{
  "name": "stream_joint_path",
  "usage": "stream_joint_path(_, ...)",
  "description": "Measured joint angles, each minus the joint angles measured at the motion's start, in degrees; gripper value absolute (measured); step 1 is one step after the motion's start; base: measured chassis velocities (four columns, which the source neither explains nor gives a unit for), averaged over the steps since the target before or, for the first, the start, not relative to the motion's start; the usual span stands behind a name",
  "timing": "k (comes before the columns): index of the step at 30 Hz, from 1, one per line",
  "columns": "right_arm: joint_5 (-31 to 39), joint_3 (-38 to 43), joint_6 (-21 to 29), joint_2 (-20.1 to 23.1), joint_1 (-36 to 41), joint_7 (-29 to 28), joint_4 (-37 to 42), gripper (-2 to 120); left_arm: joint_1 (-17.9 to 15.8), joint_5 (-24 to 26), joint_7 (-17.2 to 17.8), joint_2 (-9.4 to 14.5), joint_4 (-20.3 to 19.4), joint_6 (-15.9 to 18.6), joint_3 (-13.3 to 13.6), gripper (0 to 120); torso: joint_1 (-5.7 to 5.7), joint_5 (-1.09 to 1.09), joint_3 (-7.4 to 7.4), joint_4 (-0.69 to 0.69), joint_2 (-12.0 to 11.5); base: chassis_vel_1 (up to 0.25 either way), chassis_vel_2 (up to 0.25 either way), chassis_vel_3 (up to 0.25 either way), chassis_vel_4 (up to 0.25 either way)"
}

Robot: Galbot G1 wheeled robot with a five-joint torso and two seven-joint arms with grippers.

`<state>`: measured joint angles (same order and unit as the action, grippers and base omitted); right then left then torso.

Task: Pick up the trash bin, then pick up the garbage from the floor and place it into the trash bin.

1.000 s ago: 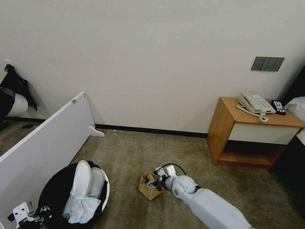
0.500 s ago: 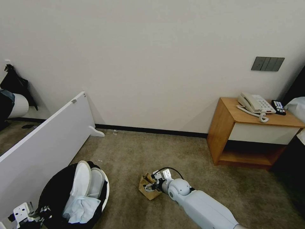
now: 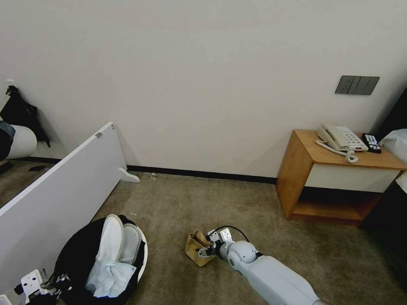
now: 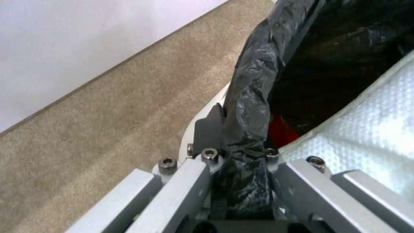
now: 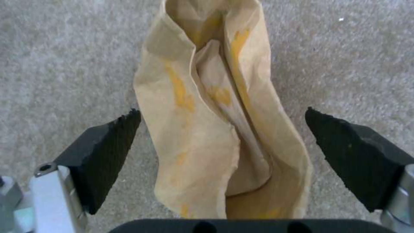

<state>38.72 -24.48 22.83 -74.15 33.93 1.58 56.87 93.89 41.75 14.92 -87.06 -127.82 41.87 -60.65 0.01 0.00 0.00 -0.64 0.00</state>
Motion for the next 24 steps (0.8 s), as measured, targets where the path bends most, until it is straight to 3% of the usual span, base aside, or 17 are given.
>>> stream_joint_path(7,-1.6,-0.2,-1.7,-1.2,0.0,1.0,-2.9,92,0.2,0.0,0.0,0.0,0.0,0.0,0.0,2,0.0,0.0,0.0,0.0,0.0,0.0,0.0,0.0,0.0)
stream_joint_path(24,-2.1,0.0,-2.8,-0.6,0.5,1.2,-2.2,32,0.0,-0.4,-0.3,0.0,0.1,-0.2,0.5,2,0.0,0.0,0.0,0.0,0.0,0.0,0.0,0.0,0.0)
